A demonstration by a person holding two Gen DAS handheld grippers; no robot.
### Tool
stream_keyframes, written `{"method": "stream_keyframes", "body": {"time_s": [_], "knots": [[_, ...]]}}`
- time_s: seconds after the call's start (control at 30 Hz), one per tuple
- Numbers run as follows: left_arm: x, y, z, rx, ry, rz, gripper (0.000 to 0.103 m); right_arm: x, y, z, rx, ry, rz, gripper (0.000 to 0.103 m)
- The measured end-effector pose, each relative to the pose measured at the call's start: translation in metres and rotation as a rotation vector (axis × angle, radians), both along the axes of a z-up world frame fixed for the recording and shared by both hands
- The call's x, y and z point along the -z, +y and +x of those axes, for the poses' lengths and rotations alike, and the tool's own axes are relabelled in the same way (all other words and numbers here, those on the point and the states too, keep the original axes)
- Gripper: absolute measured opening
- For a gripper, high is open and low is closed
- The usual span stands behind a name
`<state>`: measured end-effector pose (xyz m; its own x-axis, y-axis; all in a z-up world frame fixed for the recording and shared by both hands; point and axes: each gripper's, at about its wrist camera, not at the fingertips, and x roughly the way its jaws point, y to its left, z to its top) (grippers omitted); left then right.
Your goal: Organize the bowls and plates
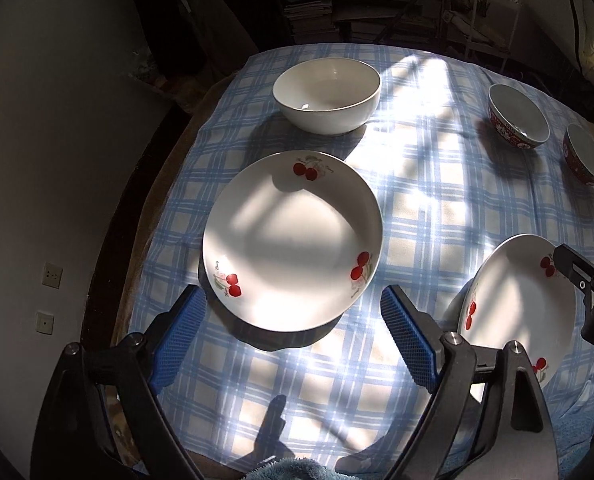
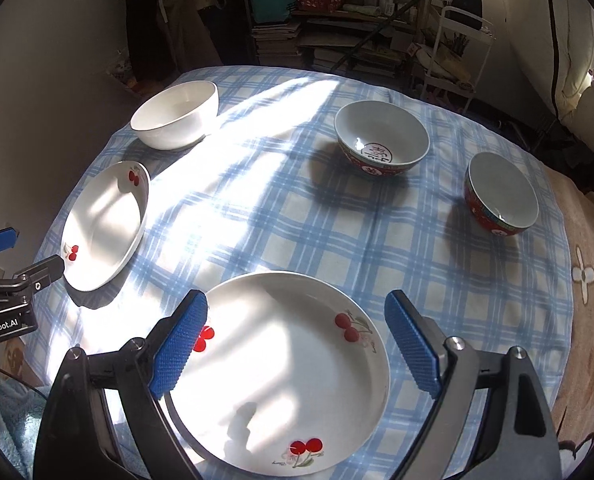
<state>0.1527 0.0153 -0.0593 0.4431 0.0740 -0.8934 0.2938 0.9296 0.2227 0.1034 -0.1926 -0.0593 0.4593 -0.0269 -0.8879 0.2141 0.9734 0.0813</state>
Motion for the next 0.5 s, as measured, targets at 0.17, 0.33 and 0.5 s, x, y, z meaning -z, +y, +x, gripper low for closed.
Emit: {"method": "stream_keyframes", "body": {"time_s": [0.17, 0.33, 0.5], "knots": [[-0.01, 0.022, 0.013, -0.052, -0.033, -0.026, 0.088, -0.007, 0.013, 0.023, -0.014, -0.024, 0.002, 0.095], [-0.01, 0.043, 0.026, -0.121, -0.047, -0.035, 0.088, -0.015, 0.03, 0.046, -0.044, -0.048, 0.004, 0.095], [0.0, 0.063, 0.038, -0.2, -0.064, 0.012, 0.088, -0.016, 0.051, 0.067, -0.085, -0.056, -0.013, 0.095]]}}
